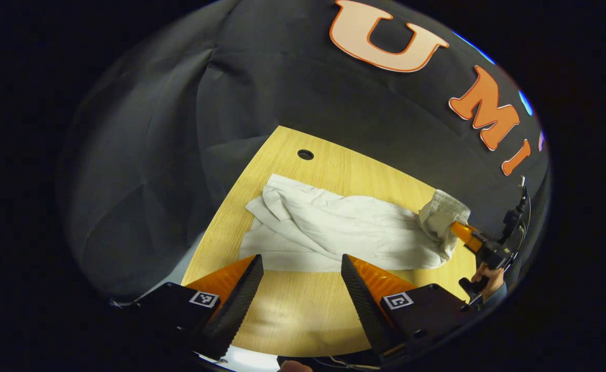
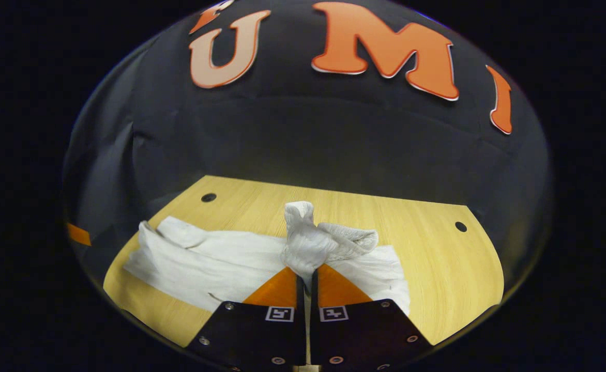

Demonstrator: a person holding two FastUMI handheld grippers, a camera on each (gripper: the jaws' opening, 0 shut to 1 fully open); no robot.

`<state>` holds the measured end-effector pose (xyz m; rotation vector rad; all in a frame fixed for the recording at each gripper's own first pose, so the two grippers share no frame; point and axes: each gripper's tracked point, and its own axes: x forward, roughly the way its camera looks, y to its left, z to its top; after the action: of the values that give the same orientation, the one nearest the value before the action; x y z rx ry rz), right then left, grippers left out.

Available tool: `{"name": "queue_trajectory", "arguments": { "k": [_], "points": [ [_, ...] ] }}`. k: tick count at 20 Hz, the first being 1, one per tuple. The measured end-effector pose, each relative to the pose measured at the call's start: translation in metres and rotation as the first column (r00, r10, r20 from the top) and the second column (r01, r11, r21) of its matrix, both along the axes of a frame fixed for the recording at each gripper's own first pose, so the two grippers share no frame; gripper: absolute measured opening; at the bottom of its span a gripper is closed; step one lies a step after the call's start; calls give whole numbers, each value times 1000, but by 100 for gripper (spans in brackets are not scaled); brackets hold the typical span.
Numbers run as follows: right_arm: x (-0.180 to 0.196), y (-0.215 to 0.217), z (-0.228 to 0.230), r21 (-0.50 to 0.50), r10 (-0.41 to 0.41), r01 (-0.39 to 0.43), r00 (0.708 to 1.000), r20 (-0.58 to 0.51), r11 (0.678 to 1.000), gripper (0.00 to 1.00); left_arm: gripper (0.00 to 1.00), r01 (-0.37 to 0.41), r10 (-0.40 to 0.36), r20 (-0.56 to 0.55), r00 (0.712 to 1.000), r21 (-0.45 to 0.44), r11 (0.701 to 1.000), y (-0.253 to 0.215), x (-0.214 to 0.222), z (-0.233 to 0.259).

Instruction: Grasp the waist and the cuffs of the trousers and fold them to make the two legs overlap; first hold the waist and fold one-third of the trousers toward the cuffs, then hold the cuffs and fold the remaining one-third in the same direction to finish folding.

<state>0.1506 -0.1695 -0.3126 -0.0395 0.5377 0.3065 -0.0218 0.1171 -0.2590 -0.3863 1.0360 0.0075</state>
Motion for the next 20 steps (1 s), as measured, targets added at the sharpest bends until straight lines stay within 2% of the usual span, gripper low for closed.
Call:
{"name": "queue_trajectory", "arguments": {
  "k": [3,7,8,9,10,12,15,16,17,20],
  "points": [
    [-7,-15,-4,-80,57,-61,997,-47,995,8,100,-7,7,-16,1000,-15,1000,2,-2,-2],
    [-27,-36,-4,-165,114,-131,988,-106,978,24,99,4,-7,-49,999,-71,997,-3,-6,-14],
    [-33,-25,-12,-164,159,-176,981,-113,971,47,100,12,-16,-56,998,-83,997,-6,-6,-17],
    [-40,-18,-10,-156,212,-230,969,-124,961,50,99,18,-24,-62,998,-97,995,-8,-6,-19],
    [-44,-15,-13,-160,255,-273,959,-123,949,65,99,22,-30,-70,997,-111,994,-10,-6,-22],
    [-53,-10,-12,-200,279,-297,953,-114,934,94,99,21,-34,-83,996,-150,989,-16,-7,-28],
    [-57,-12,-3,-140,262,-278,957,-123,950,99,100,-21,-9,-121,993,-240,970,-28,-4,-42],
    [-58,-16,4,-119,247,-261,961,-121,958,99,96,-47,10,-138,990,-265,963,-32,-2,-50],
    [-56,-22,10,-104,228,-240,967,-116,965,99,100,-75,30,-157,987,-290,954,-35,-2,-57],
    [-48,-52,28,-76,170,-178,981,-95,981,99,99,-182,108,-220,970,-352,918,-41,3,-72]
  ]
}}
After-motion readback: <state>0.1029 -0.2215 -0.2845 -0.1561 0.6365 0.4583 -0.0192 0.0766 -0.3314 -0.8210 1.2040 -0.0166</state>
